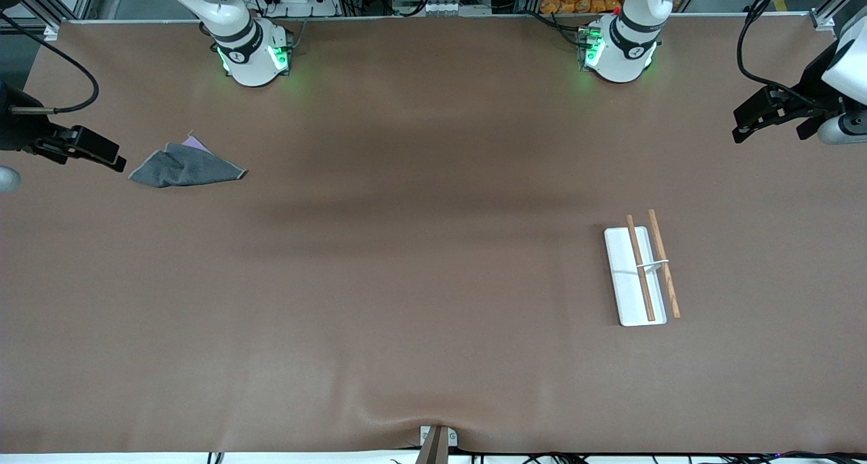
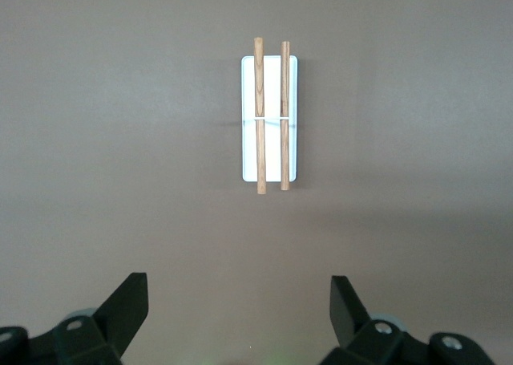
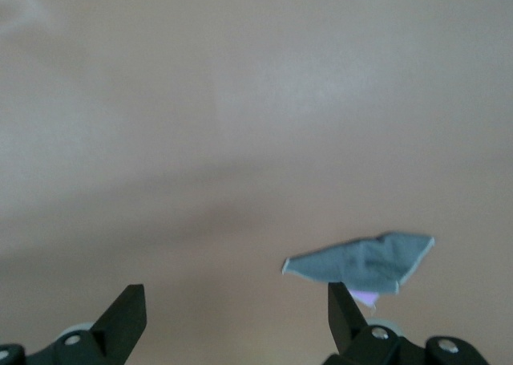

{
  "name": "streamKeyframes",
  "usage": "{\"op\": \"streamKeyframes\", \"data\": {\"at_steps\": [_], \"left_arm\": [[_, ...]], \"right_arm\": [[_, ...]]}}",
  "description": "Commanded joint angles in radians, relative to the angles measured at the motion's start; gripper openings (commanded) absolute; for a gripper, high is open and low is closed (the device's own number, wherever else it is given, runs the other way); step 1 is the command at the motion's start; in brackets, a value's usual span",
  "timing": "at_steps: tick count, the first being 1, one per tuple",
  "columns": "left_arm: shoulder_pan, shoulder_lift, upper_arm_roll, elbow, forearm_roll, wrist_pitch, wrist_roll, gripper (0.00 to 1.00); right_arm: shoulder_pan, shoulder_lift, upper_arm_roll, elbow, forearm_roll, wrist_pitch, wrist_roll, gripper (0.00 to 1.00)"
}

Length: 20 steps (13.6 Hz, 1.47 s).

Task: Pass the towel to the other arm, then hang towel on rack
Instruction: 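Move the right gripper toward the grey towel on the table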

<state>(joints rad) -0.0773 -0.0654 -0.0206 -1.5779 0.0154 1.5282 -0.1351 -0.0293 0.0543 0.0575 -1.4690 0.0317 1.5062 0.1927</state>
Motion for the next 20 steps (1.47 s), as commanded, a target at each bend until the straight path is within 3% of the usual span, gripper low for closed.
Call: {"op": "streamKeyframes", "data": {"at_steps": [1,7,13,20], "left_arm": [[0.005,-0.001,0.001,0.016,-0.009,-0.019,0.025,1.0],[0.004,0.001,0.002,0.032,0.001,-0.02,0.023,1.0],[0.002,0.012,0.002,0.033,0.002,-0.029,0.026,1.0],[0.004,0.015,-0.002,0.03,-0.002,-0.045,0.031,1.0]], "right_arm": [[0.002,-0.112,-0.001,-0.187,-0.009,0.127,0.002,1.0],[-0.012,-0.079,-0.005,-0.183,-0.016,0.128,-0.006,1.0],[-0.225,-0.002,-0.007,-0.329,-0.058,0.137,-0.085,1.0],[-0.434,0.142,-0.007,-0.39,-0.072,0.141,-0.18,1.0]]}}
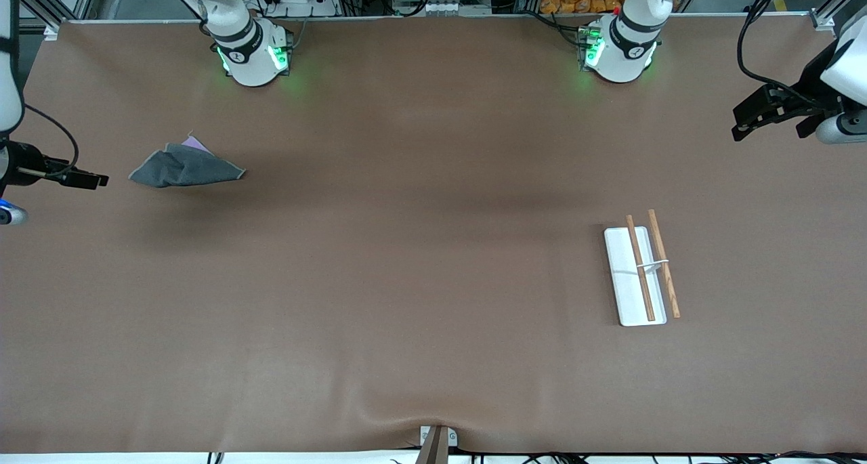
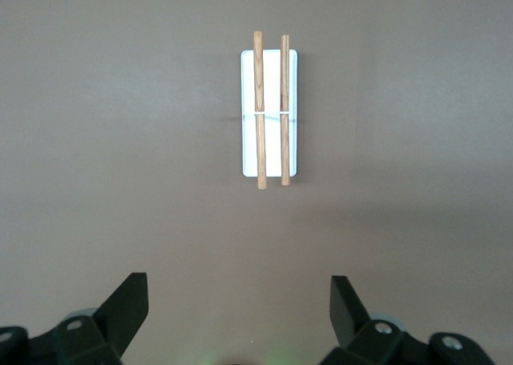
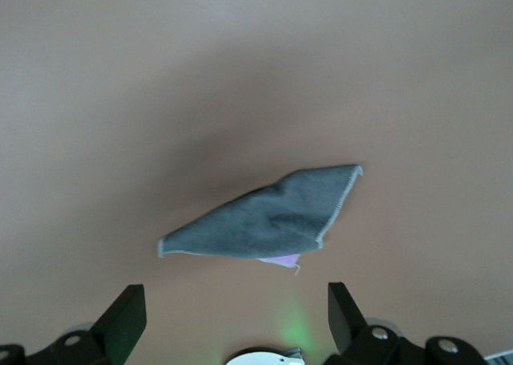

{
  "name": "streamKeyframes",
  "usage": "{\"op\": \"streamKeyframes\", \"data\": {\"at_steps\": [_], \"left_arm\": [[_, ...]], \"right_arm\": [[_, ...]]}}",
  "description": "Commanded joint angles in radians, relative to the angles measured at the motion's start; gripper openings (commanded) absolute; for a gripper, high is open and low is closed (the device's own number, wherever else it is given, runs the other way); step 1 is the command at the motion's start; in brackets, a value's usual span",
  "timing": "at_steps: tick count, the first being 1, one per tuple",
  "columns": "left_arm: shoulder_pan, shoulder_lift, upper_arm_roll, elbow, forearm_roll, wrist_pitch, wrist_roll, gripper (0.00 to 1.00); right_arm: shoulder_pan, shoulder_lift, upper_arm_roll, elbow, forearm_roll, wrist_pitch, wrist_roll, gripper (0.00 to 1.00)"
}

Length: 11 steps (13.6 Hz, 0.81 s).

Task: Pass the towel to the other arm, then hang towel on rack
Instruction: 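Move the right gripper toward the grey towel on the table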

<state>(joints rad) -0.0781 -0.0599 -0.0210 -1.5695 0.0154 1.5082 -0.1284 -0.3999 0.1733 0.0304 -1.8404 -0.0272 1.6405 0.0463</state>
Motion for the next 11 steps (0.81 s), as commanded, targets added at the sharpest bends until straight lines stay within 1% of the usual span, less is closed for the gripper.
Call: {"op": "streamKeyframes", "data": {"at_steps": [1,5,9,11], "left_arm": [[0.004,0.009,-0.002,0.022,-0.002,-0.026,0.024,1.0],[0.004,0.009,-0.002,0.019,-0.002,-0.036,0.027,1.0],[0.003,0.009,-0.002,0.016,-0.002,-0.039,0.029,1.0],[0.003,0.009,-0.002,0.016,-0.002,-0.039,0.029,1.0]], "right_arm": [[-0.091,0.037,0.02,-0.026,-0.013,0.012,-0.036,1.0],[-0.168,0.092,0.022,-0.046,-0.007,0.038,-0.037,1.0],[-0.223,0.095,0.022,-0.18,-0.007,0.244,-0.078,1.0],[-0.232,0.106,0.022,-0.247,-0.007,0.356,-0.08,1.0]]}}
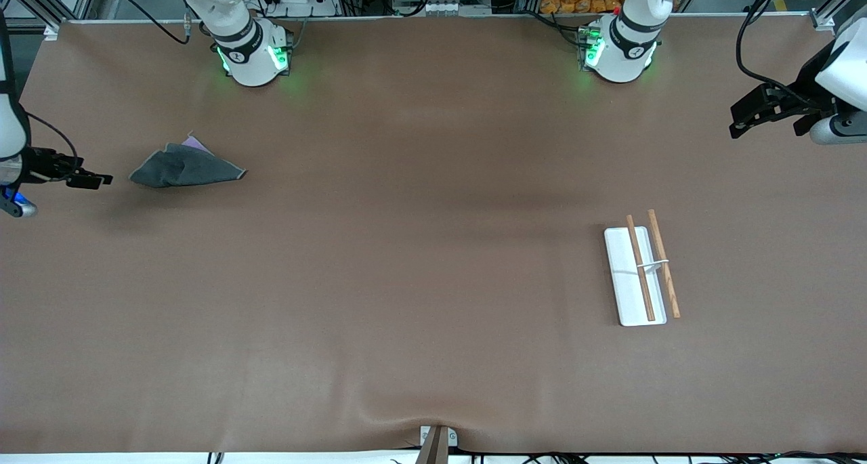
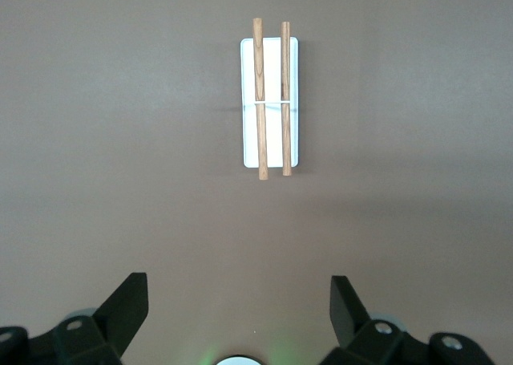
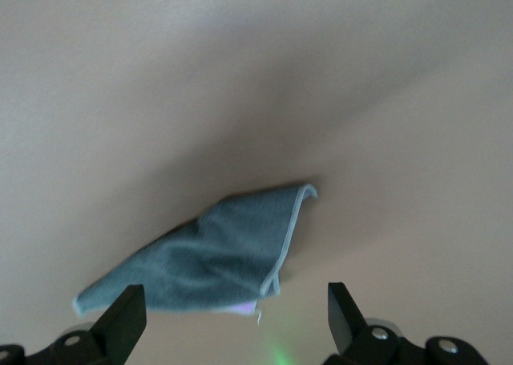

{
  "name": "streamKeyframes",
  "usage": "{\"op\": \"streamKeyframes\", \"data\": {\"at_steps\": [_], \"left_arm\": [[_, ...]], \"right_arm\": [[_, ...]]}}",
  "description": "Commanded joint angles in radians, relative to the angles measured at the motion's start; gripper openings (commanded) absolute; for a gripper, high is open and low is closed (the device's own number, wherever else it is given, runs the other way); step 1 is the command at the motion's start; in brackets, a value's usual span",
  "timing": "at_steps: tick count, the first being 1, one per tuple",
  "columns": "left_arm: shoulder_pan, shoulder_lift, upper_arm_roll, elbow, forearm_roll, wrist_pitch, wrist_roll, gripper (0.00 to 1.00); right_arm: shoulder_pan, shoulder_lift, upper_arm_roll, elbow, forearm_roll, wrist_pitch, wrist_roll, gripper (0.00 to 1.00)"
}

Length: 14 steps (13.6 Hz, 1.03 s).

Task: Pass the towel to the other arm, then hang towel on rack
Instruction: 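Move the right gripper toward the grey towel on the table, then close the right gripper on the grey towel's corner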

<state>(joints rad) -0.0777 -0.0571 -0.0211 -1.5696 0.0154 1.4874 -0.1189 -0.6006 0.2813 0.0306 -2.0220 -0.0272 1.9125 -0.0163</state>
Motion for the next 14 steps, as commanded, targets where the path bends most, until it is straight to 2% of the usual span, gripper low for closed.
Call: {"op": "streamKeyframes", "data": {"at_steps": [1,6,8,11,14], "left_arm": [[0.003,0.006,-0.002,0.016,-0.002,-0.018,0.019,1.0],[0.003,0.006,-0.003,0.011,-0.003,-0.024,0.019,1.0],[0.001,0.006,-0.003,0.011,-0.003,-0.032,0.019,1.0],[-0.001,0.005,-0.003,0.007,-0.005,-0.033,0.019,1.0],[-0.001,0.005,-0.003,0.005,-0.005,-0.041,0.022,1.0]], "right_arm": [[-0.038,0.004,0.022,-0.096,-0.006,0.13,-0.019,1.0],[-0.088,0.079,0.023,-0.136,0.0,0.244,-0.114,1.0],[-0.102,0.096,0.022,-0.138,0.0,0.252,-0.12,0.94],[-0.122,0.108,0.025,-0.164,0.004,0.272,-0.146,0.67],[-0.119,0.11,0.025,-0.167,0.007,0.273,-0.145,0.62]]}}
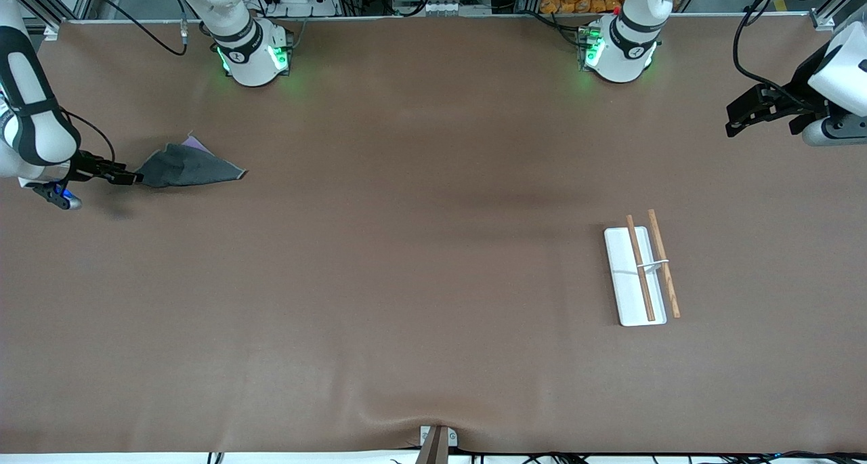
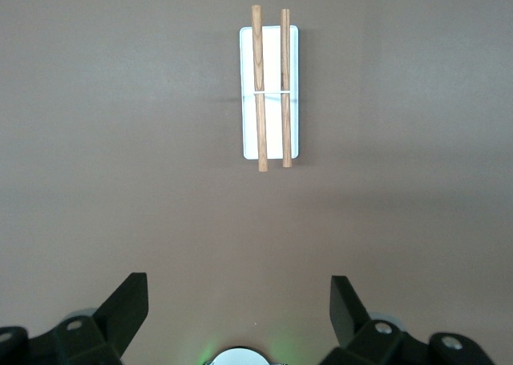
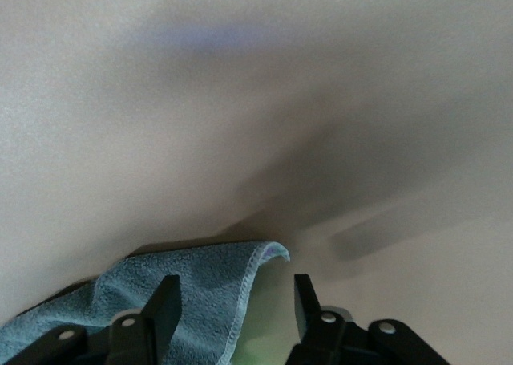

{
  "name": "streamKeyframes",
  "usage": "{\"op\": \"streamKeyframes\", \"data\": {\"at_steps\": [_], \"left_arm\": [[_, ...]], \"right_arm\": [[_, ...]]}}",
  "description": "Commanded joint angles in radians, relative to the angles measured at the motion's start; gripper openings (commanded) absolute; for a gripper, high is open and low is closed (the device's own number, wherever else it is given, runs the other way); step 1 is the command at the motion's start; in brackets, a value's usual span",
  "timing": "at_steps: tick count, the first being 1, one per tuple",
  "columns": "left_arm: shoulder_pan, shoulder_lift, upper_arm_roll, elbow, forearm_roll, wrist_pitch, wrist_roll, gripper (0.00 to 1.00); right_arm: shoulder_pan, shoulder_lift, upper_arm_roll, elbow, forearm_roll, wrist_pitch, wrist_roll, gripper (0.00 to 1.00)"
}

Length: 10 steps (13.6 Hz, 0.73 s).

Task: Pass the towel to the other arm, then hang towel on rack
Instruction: 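Close the right gripper on the grey towel's corner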

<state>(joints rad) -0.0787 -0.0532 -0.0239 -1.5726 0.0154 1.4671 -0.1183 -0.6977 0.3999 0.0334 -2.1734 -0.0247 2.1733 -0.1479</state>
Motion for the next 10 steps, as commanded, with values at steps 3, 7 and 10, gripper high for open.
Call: {"op": "streamKeyframes", "data": {"at_steps": [3,7,10], "left_arm": [[0.003,0.003,-0.001,0.008,-0.005,-0.024,0.034,1.0],[0.004,0.003,-0.001,0.008,-0.005,-0.027,0.035,1.0],[0.002,0.003,-0.001,0.008,-0.005,-0.027,0.034,1.0]], "right_arm": [[-0.014,-0.003,0.023,-0.016,0.046,0.02,-0.015,0.4],[-0.014,0.017,0.025,-0.016,0.048,0.037,-0.015,0.12],[-0.016,0.011,0.028,-0.014,0.048,0.028,-0.018,0.0]]}}
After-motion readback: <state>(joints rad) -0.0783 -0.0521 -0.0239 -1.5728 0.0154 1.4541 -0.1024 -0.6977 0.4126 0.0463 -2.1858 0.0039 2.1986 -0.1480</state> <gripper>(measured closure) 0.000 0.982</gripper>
